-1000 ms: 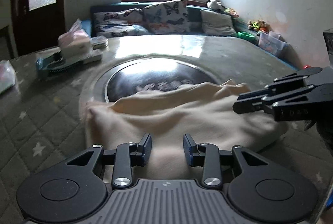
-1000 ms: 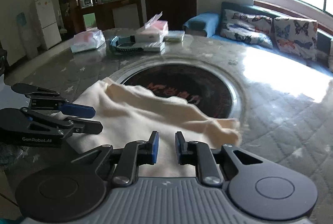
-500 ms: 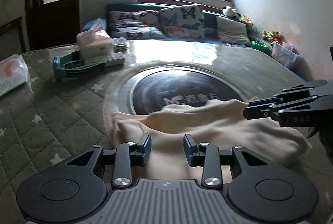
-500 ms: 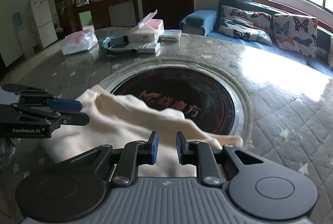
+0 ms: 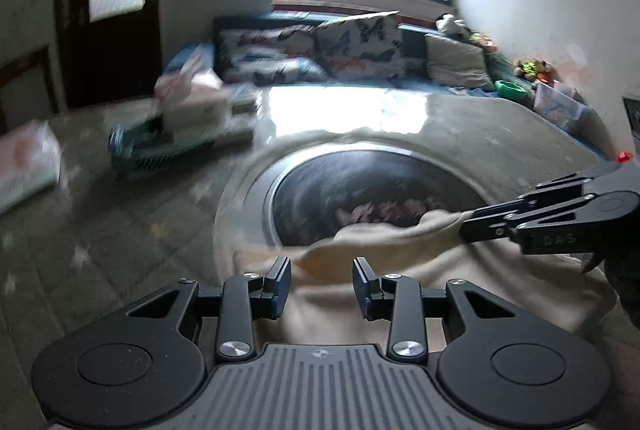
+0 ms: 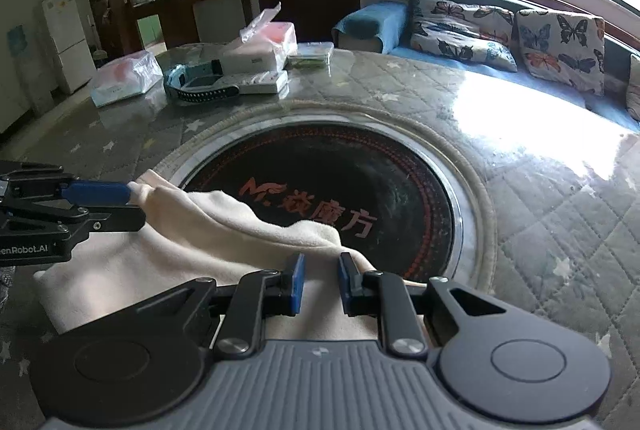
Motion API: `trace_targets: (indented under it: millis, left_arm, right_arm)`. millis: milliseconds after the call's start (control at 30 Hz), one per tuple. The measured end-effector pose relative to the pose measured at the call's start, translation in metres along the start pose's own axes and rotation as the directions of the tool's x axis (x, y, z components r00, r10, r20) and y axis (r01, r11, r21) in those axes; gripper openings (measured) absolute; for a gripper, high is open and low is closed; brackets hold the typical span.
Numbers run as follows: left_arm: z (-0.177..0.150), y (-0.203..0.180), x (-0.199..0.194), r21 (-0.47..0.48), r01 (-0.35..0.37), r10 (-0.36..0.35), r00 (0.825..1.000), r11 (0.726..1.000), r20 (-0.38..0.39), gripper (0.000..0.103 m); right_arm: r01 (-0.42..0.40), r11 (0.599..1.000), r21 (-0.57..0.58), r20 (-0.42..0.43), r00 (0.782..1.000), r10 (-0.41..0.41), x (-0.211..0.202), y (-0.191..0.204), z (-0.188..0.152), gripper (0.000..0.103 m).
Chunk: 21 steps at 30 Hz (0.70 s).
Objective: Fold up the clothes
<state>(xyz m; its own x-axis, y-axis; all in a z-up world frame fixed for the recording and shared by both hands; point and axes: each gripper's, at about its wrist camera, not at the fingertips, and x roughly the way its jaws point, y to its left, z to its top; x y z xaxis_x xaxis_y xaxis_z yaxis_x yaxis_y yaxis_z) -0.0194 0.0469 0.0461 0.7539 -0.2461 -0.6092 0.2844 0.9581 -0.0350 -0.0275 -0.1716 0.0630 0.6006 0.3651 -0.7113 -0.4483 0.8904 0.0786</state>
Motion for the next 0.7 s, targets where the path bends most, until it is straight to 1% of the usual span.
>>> trace_targets:
  millis: [100, 200, 267, 300, 367, 433, 600, 700]
  left_arm:
    - [0.004, -0.006, 0.013, 0.042, 0.0, 0.001, 1.0, 0.999, -0.02, 0.037]
    - [0.004, -0.009, 0.028, 0.076, -0.029, 0.033, 0.998, 0.997, -0.046, 0.037]
    - [0.004, -0.007, 0.035, 0.072, -0.041, 0.045, 0.997, 0.997, -0.059, 0.039]
    - [0.005, -0.006, 0.037, 0.055, -0.042, 0.045, 0.997, 0.998, -0.062, 0.039]
    - [0.007, -0.004, 0.036, 0.025, -0.039, 0.04, 0.997, 0.999, -0.065, 0.039]
    - [0.009, -0.003, 0.036, 0.014, -0.036, 0.037, 0.997, 0.999, -0.066, 0.038]
    - [0.013, -0.005, 0.038, 0.012, -0.035, 0.036, 0.996, 0.999, -0.076, 0.039]
    - [0.014, -0.004, 0.038, -0.003, -0.04, 0.039, 0.996, 0.999, -0.08, 0.039]
  right_arm:
    - [-0.003, 1.0, -0.002, 0.005, 1.0, 0.003, 0.001, 0.001, 0.003, 0.018]
    - [0.0, 1.0, -0.013, 0.0, 1.0, 0.0, 0.005, 0.003, 0.005, 0.02]
    - [0.006, 1.0, -0.014, -0.004, 1.0, -0.006, 0.008, 0.002, 0.006, 0.021]
    - [0.009, 1.0, -0.014, -0.004, 1.0, -0.009, 0.009, 0.002, 0.006, 0.021]
    - [0.013, 1.0, -0.01, 0.004, 1.0, -0.013, 0.008, 0.002, 0.008, 0.021]
    - [0.013, 1.0, -0.008, 0.021, 1.0, -0.013, 0.005, 0.002, 0.01, 0.022]
    - [-0.029, 0.999, -0.034, 0.027, 0.999, 0.03, 0.006, 0.012, 0.014, 0.026]
    - [-0.022, 0.998, -0.059, -0.002, 1.0, 0.022, 0.016, 0.02, 0.014, 0.028]
